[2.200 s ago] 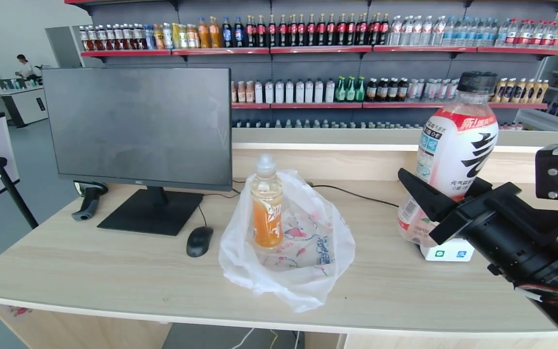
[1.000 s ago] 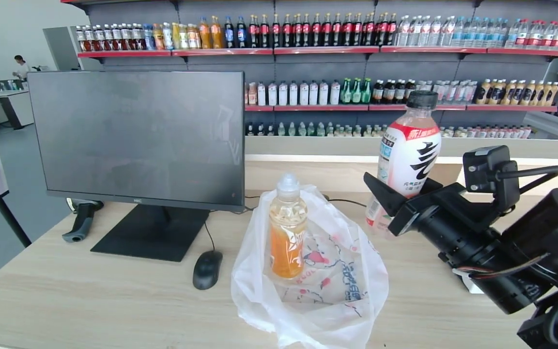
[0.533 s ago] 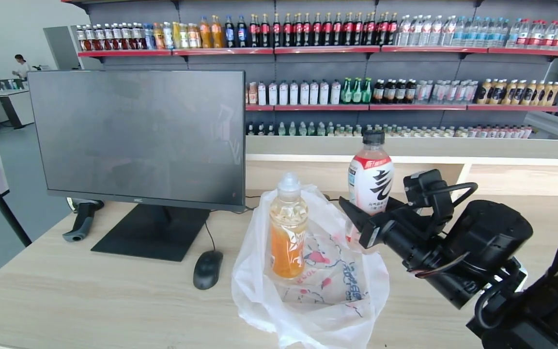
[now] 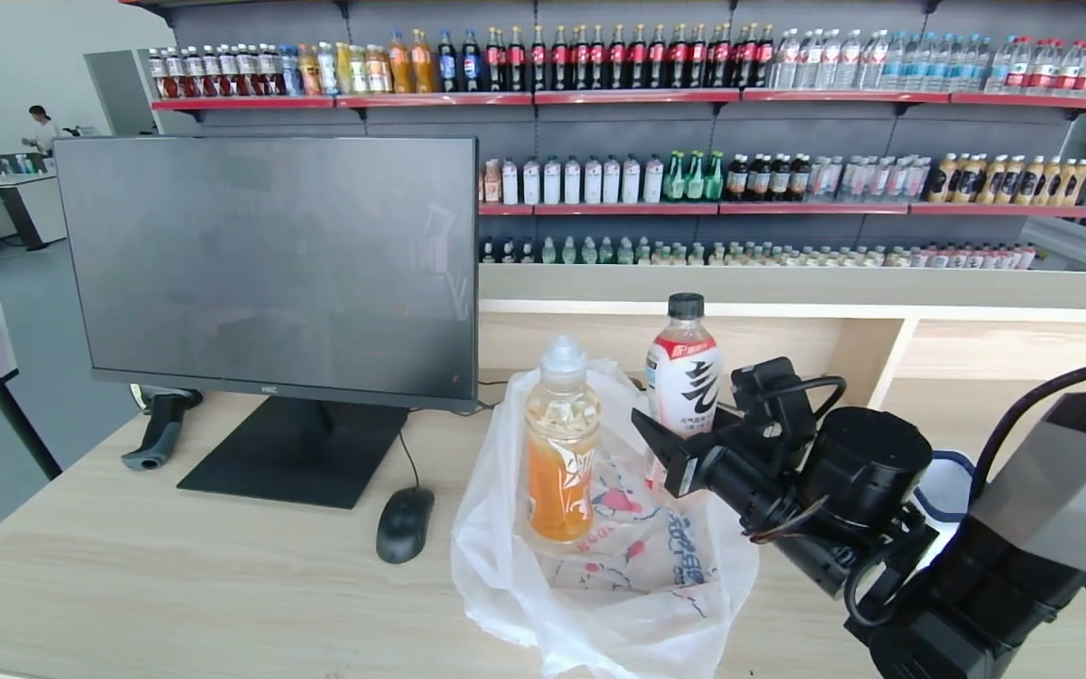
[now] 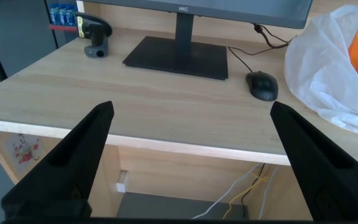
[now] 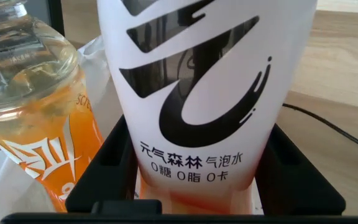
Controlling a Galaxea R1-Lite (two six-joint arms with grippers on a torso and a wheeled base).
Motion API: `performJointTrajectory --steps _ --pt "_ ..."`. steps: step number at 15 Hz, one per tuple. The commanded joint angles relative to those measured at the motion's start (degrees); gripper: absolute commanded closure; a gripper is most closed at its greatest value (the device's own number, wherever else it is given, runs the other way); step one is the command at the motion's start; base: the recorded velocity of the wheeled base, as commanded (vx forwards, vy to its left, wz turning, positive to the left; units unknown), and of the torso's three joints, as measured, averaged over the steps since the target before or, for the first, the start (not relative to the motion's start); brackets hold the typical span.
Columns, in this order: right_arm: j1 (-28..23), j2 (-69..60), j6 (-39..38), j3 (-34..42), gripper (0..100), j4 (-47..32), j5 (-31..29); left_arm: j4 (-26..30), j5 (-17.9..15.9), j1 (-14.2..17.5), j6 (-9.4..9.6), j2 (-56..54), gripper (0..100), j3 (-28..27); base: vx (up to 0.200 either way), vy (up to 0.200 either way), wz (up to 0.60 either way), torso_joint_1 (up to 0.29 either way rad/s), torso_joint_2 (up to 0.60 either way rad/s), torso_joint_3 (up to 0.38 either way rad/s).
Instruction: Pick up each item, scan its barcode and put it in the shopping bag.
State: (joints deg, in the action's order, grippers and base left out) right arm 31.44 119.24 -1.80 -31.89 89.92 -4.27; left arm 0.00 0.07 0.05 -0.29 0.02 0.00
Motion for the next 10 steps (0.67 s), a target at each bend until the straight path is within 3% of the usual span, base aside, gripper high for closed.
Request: performJointTrajectory --steps 1,5,10 --pt "-0.06 2.32 -0.57 -2.47 100 0.08 -0.04 0.0 0.01 0.04 0.03 -0.02 0 0.0 0.0 0.0 0.0 0.0 0.0 0.0" --pt "-2.26 4.78 -0.57 -6.52 100 0.08 -0.13 0.0 0.01 0.04 -0.06 -0.02 0 0.0 0.0 0.0 0.0 0.0 0.0 0.0" --pt "-0.77 7.5 -0.57 -6.52 100 0.08 -0.22 0.0 0.01 0.04 0.03 -0.02 0 0.0 0.0 0.0 0.0 0.0 0.0 0.0"
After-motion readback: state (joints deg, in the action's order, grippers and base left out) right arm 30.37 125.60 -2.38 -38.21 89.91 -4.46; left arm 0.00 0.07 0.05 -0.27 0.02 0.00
